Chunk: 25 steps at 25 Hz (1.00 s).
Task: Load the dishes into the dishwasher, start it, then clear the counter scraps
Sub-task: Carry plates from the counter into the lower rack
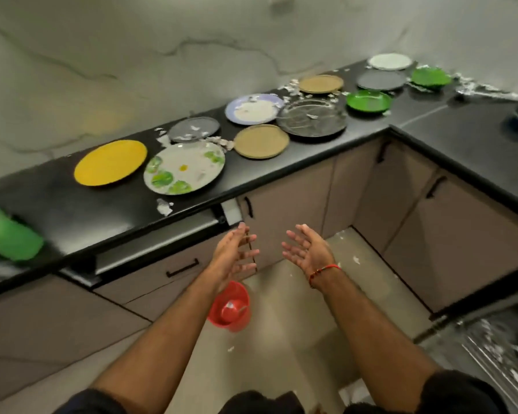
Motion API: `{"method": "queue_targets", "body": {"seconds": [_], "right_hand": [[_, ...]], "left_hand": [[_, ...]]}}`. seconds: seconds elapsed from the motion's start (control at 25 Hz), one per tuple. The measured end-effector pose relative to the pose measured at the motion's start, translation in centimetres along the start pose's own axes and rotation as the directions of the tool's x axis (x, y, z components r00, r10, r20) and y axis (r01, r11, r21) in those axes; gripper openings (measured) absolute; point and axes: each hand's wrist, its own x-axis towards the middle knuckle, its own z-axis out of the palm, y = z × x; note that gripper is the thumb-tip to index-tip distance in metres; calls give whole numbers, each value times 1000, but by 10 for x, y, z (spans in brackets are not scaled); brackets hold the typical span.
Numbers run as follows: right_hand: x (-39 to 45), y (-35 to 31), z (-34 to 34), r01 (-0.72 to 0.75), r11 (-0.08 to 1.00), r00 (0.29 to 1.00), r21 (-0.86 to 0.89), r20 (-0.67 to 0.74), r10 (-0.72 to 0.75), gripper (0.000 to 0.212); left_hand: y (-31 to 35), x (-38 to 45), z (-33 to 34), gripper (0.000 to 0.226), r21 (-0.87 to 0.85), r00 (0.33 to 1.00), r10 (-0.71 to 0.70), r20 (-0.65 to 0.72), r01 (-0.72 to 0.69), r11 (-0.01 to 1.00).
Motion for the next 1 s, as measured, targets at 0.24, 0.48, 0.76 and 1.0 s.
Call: {"method": "queue_targets", "body": {"seconds": [0.24, 0.48, 0.76, 1.0], "right_hand": [[48, 11, 104, -60, 996, 984, -64, 165, 70, 31], [145, 28, 212, -76, 987, 995, -139, 59, 84, 37], [226, 50, 298, -89, 946, 986, -313, -163, 39, 40], [245, 48, 331, -68, 933, 962, -354, -271, -33, 24]], "left_hand": [[33, 30, -93, 30, -149, 968, 54, -246, -92, 985], [62, 109, -171, 27, -221, 940, 13, -341, -93, 971], [85, 173, -231, 26, -233, 957, -64, -282, -4, 972], [86, 185, -251, 23, -160, 977, -49, -206, 16, 987]]}}
